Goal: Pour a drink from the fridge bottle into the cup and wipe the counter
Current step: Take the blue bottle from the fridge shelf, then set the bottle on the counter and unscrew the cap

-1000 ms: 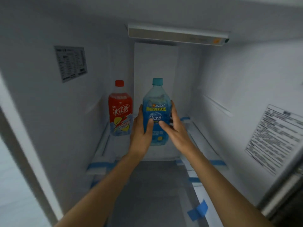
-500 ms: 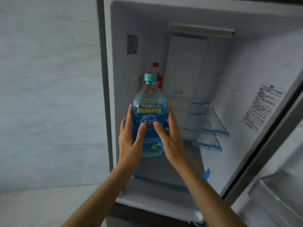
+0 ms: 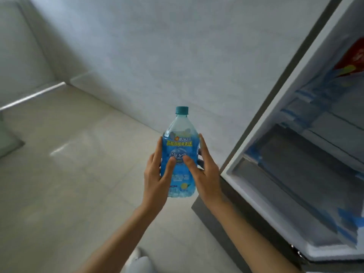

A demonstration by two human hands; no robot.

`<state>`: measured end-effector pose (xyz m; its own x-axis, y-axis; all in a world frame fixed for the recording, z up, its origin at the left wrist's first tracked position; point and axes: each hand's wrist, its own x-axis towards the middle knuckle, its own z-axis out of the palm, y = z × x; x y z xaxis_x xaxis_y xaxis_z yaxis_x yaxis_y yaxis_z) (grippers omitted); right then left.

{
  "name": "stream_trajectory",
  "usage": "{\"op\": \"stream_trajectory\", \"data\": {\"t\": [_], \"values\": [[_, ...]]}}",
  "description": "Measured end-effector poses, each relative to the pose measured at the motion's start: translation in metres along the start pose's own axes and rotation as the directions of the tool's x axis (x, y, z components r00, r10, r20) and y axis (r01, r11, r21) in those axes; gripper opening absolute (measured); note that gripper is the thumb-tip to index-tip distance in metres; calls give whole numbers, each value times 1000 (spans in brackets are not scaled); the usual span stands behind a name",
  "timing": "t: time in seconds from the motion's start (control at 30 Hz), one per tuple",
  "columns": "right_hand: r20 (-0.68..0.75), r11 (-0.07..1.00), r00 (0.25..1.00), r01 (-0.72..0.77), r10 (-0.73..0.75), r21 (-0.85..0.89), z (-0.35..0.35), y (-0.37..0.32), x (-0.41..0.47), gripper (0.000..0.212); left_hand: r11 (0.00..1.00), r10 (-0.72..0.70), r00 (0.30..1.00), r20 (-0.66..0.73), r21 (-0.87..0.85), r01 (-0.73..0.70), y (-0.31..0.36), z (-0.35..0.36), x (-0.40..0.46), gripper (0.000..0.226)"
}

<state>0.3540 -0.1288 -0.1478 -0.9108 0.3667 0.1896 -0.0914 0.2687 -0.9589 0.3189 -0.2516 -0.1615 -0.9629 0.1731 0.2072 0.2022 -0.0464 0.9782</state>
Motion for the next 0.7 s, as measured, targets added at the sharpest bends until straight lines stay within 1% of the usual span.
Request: {"op": "stream_trajectory", "data": {"t": [0.13,0.3,0.5,0.6,0.7], "values": [[157,999,988,-4,-1,35,82,-6,0,59,994,-39,986,-165,93,55,-14,-79,-5,58],[331,998,943,-6,-17,68,187,-22,6,61,988,-40,942,-333,128,88,-14,-176,1,54],[465,997,883,30,-61,73,301,-42,17,69,982,-60,880,-471,129,136,-13,-279,15,52],[520,995,849,50,-88,86,342,-50,22,68,978,-54,848,-527,143,151,-12,-316,20,55],[589,992,799,81,-122,96,378,-57,27,68,976,-51,804,-592,141,165,-15,-346,20,59]]}}
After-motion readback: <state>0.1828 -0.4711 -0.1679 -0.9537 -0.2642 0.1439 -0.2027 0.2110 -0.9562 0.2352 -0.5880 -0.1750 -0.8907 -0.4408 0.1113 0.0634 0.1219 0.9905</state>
